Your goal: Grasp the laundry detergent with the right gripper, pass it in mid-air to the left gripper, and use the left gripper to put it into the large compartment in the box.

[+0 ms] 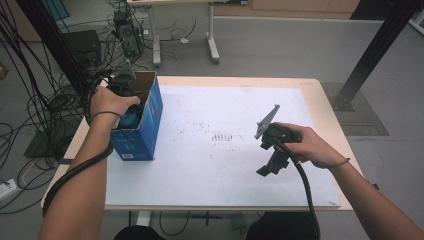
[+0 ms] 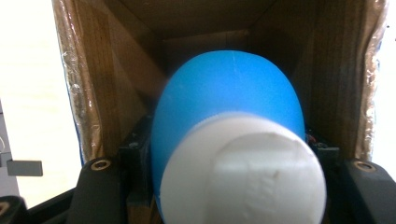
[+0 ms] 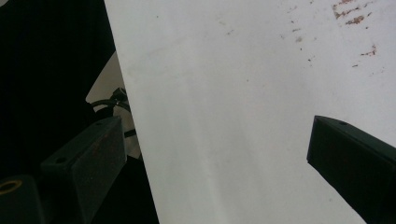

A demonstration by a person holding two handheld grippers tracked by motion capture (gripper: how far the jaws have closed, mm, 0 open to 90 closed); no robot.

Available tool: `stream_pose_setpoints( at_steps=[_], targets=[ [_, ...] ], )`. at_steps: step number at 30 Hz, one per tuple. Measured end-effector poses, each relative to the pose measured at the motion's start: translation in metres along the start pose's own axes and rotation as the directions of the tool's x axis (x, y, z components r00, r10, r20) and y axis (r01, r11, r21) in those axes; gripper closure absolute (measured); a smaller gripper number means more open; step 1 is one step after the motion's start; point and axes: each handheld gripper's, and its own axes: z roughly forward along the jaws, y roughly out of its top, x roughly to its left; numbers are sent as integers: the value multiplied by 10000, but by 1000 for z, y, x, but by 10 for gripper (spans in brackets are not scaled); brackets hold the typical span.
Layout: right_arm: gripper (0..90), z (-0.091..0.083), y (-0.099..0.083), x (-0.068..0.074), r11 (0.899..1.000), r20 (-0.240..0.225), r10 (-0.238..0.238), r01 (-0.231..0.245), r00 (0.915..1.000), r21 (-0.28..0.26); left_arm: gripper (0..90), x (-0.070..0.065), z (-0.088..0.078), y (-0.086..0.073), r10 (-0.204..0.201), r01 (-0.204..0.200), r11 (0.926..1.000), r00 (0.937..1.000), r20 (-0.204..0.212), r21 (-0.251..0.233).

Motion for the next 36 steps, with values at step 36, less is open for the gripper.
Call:
stream_pose_setpoints(
  at_steps=[36],
  targets=[
    [41,-1,3,3,9999,48,-160,160,9999,-2,321,-8,-48,2,221,-233,9983,9995,-220,-536]
  ],
)
